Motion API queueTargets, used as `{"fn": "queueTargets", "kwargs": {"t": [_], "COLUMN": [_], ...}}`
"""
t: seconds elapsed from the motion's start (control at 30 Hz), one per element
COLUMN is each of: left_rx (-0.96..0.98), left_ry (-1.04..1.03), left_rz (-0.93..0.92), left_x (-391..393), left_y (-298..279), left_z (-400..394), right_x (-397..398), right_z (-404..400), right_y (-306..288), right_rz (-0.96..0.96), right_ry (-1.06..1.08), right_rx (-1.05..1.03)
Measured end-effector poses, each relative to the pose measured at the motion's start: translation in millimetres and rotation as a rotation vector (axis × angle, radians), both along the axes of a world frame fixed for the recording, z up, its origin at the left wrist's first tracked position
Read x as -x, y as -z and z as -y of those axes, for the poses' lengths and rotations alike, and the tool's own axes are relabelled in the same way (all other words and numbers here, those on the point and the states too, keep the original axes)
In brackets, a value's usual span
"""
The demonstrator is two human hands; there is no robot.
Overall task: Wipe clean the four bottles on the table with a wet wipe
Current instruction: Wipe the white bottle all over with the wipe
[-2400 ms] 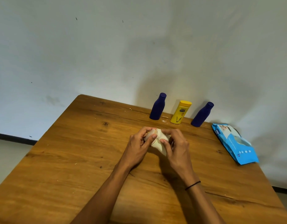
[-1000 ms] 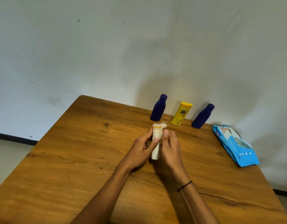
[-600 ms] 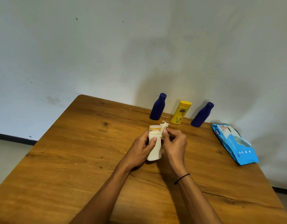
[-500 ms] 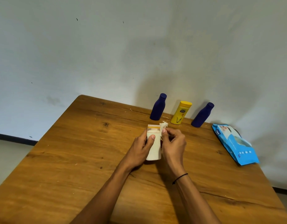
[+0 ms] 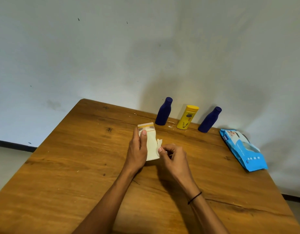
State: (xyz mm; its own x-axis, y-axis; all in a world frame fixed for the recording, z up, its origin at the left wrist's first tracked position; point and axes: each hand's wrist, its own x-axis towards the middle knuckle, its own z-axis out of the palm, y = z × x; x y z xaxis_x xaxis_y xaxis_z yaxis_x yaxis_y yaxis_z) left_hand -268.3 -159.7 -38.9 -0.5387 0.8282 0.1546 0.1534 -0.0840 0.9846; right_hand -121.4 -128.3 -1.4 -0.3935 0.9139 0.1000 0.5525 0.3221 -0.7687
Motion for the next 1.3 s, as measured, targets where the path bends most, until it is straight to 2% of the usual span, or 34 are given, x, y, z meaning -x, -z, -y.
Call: {"fn": "queueTargets", "kwargs": {"t": [0.1, 0.23, 0.37, 0.47, 0.67, 0.87, 1.03, 1.13, 1.23, 1.3], "left_rx": [-0.026, -0.015, -0.051, -0.049, -0.15, -0.143, -0.104, -0.089, -0.081, -0.078], "left_ry": [-0.058, -0.087, -0.027, 0.005, -0.071, -0.118, -0.072, -0.054, -0.058, -0.065], "left_rz": [0.11, 0.23, 0.425, 0.515, 0.484, 0.402, 0.197, 0.085, 0.059, 0.04], "left_x": [1.8, 0.7, 2.4, 4.1, 2.8, 3.7, 0.9, -3.7, -3.1, -2.2], "left_y": [0.8, -0.2, -3.3, -4.7, -6.9, -6.1, -2.4, -5.2, -7.5, -7.9], "left_z": [-1.7, -4.1, -5.5, -5.7, -5.6, -4.4, -1.7, 2.4, 3.4, 4.2], "right_x": [-5.0, -4.0, 6.2, 17.5, 31.4, 33.1, 34.3, 34.7, 34.7, 34.4], "right_z": [4.1, 8.4, 11.6, 15.1, 23.5, 20.1, 15.6, 14.0, 15.9, 15.9], "right_y": [4.3, 6.2, -0.1, 6.1, 15.7, 19.4, 3.0, 3.4, 7.3, 7.1], "right_rz": [-0.1, -0.5, -0.925, -1.022, -1.052, -1.008, -0.9, -0.711, -0.457, -0.375], "right_ry": [-0.028, 0.004, 0.014, -0.01, -0.023, 0.019, 0.134, 0.258, 0.331, 0.362], "right_rx": [0.229, 0.604, 0.957, 1.071, 1.14, 1.062, 0.844, 0.571, 0.161, -0.016]}}
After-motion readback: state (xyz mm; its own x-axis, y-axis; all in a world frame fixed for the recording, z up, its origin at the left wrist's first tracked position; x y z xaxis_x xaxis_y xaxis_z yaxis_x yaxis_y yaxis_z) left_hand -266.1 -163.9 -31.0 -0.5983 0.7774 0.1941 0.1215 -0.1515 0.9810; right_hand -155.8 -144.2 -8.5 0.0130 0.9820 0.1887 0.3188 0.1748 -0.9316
